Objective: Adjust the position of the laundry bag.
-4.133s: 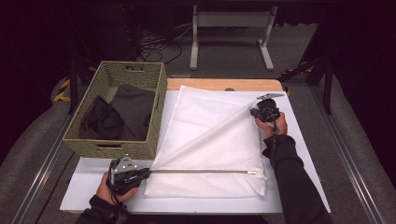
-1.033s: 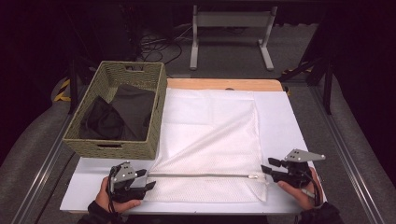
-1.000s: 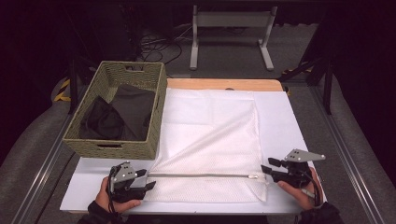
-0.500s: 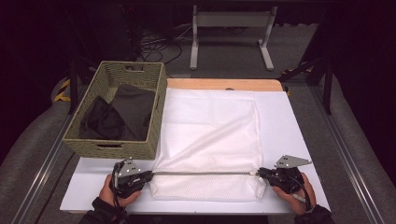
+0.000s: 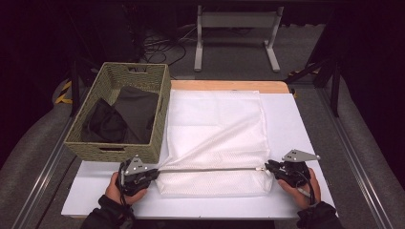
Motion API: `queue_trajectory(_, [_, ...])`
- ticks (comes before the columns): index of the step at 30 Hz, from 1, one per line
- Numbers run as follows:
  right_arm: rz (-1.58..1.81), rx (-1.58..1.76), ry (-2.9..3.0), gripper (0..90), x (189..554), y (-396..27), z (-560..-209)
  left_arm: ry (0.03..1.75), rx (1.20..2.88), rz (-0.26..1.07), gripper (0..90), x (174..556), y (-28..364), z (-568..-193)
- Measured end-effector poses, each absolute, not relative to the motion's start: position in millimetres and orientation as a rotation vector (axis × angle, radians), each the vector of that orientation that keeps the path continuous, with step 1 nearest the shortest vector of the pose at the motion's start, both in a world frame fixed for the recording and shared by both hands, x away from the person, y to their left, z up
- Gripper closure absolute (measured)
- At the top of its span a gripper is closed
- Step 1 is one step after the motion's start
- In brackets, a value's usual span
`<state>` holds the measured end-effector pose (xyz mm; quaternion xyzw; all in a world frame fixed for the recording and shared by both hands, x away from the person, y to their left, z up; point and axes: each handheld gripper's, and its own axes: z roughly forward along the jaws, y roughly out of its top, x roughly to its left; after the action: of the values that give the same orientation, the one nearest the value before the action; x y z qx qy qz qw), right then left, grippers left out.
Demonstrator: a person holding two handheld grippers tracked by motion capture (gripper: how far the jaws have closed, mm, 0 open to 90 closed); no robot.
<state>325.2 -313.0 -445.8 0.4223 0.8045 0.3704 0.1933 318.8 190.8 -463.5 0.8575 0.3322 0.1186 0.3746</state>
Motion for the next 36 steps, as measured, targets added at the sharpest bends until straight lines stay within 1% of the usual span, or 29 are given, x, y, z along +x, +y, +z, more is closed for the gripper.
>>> queue_trajectory(1, [1.049,1.176,2.262,70.0,320,-314,-444,0.843,2.194,0.289,79.8,314,194,-463])
queue_trajectory(2, [1.058,1.167,2.288,69.2,315,-315,-442,0.851,2.183,0.305,78.5,309,198,-462])
queue_trajectory(3, [1.049,1.158,2.308,66.9,308,-316,-440,0.851,2.183,0.305,72.7,309,198,-462])
queue_trajectory(4, [1.049,1.158,2.308,66.9,308,-316,-440,0.866,2.163,0.306,72.7,305,202,-461])
queue_trajectory(5, [1.057,1.166,2.322,64.5,302,-318,-440,0.867,2.143,0.296,68.2,304,205,-459])
queue_trajectory(6, [1.06,1.166,2.336,62.8,299,-318,-439,0.863,2.123,0.3,67.2,302,206,-457])
queue_trajectory(8, [1.032,1.153,2.337,58.8,294,-317,-439,0.87,2.118,0.319,61.2,303,203,-457])
queue_trajectory(10, [1.018,1.165,2.342,55.4,293,-317,-441,0.858,2.126,0.309,57.3,304,198,-459])
queue_trajectory(11, [1.008,1.179,2.34,53.9,292,-318,-443,0.867,2.129,0.301,52.8,304,195,-460])
queue_trajectory(12, [0.988,1.195,2.344,55.4,292,-319,-446,0.858,2.142,0.299,51.7,305,192,-461])
queue_trajectory(14, [0.965,1.183,2.351,57.6,287,-322,-450,0.851,2.155,0.291,52.8,306,189,-463])
queue_trajectory(15, [0.965,1.179,2.348,60.7,284,-323,-450,0.852,2.157,0.286,54.1,306,188,-464])
queue_trajectory(16, [0.967,1.181,2.351,67.3,282,-324,-450,0.846,2.168,0.284,57.9,307,188,-465])
queue_trajectory(19, [0.94,1.135,2.376,78.1,271,-324,-449,0.864,2.178,0.283,60.3,308,189,-466])
queue_trajectory(20, [0.945,1.134,2.382,80.1,269,-324,-449,0.863,2.175,0.282,60.3,309,190,-467])
queue_trajectory(21, [0.944,1.135,2.389,79.9,267,-325,-448,0.87,2.171,0.291,60.2,309,191,-466])
queue_trajectory(23, [0.961,1.151,2.368,76.6,268,-327,-447,0.886,2.16,0.295,57.6,310,193,-467])
queue_trajectory(24, [0.985,1.158,2.349,71.9,269,-327,-446,0.893,2.153,0.289,56.5,312,193,-468])
queue_trajectory(25, [1.028,1.175,2.31,65.0,272,-327,-443,0.907,2.153,0.29,53.8,313,193,-469])
queue_trajectory(27, [1.059,1.199,2.268,63.9,276,-327,-441,0.917,2.147,0.287,52.3,314,193,-469])
queue_trajectory(28, [1.081,1.214,2.243,62.1,279,-327,-439,0.907,2.151,0.309,51.7,316,194,-468])
queue_trajectory(29, [1.09,1.231,2.212,60.7,284,-327,-439,0.924,2.138,0.285,51.6,316,193,-469])
queue_trajectory(32, [1.105,1.255,2.175,60.0,298,-326,-441,0.932,2.133,0.278,53.3,318,192,-469])
queue_trajectory(33, [1.105,1.267,2.165,60.3,304,-326,-441,0.923,2.136,0.295,55.7,320,193,-468])
queue_trajectory(35, [1.117,1.279,2.156,59.4,317,-326,-441,0.928,2.13,0.278,58.1,321,191,-469])
queue_trajectory(36, [1.106,1.287,2.141,58.8,322,-326,-441,0.922,2.138,0.287,60.9,323,191,-468])
